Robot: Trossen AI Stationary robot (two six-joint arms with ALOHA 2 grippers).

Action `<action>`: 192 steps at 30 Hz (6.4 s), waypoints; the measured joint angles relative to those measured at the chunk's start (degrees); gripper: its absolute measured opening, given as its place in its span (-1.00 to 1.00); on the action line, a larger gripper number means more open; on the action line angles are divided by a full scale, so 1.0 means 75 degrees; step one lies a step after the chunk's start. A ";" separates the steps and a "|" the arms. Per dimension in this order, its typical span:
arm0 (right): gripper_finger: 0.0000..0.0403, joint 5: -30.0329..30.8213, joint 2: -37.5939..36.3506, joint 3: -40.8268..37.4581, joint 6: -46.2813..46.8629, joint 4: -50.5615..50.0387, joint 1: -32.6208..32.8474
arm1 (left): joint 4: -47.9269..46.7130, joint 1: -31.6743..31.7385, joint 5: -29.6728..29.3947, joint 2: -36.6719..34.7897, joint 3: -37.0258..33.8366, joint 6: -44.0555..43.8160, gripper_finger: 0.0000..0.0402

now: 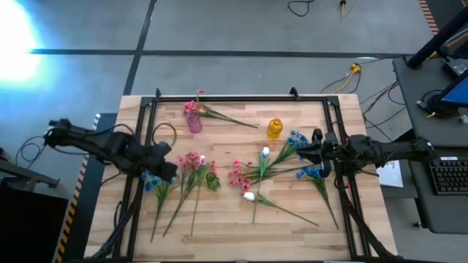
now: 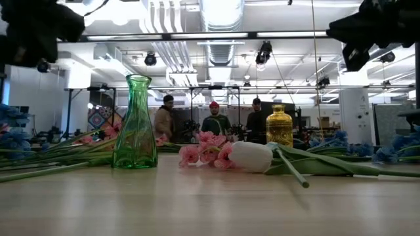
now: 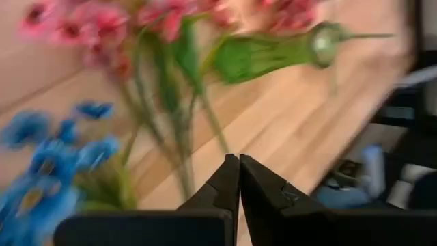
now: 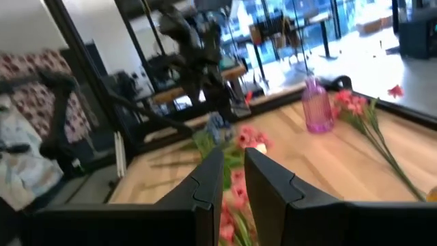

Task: Sort flowers into vase by color
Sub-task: Put the left white flower into the green vase

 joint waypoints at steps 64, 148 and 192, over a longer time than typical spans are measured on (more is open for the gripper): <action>-0.74 0.0003 0.0856 0.0221 0.0046 -0.0039 0.0000 | 0.1338 -0.1286 -0.1074 0.6977 0.1855 -0.1026 -0.51; -0.74 0.0012 0.0856 0.0221 -0.0077 -0.0141 -0.0003 | 0.1087 -0.2327 0.0587 0.6441 0.1601 -0.1206 -0.85; -0.74 0.0009 0.0856 0.0218 -0.0077 -0.0144 -0.0003 | 0.0614 -0.1553 -0.0710 0.6914 0.1526 -0.0626 -0.99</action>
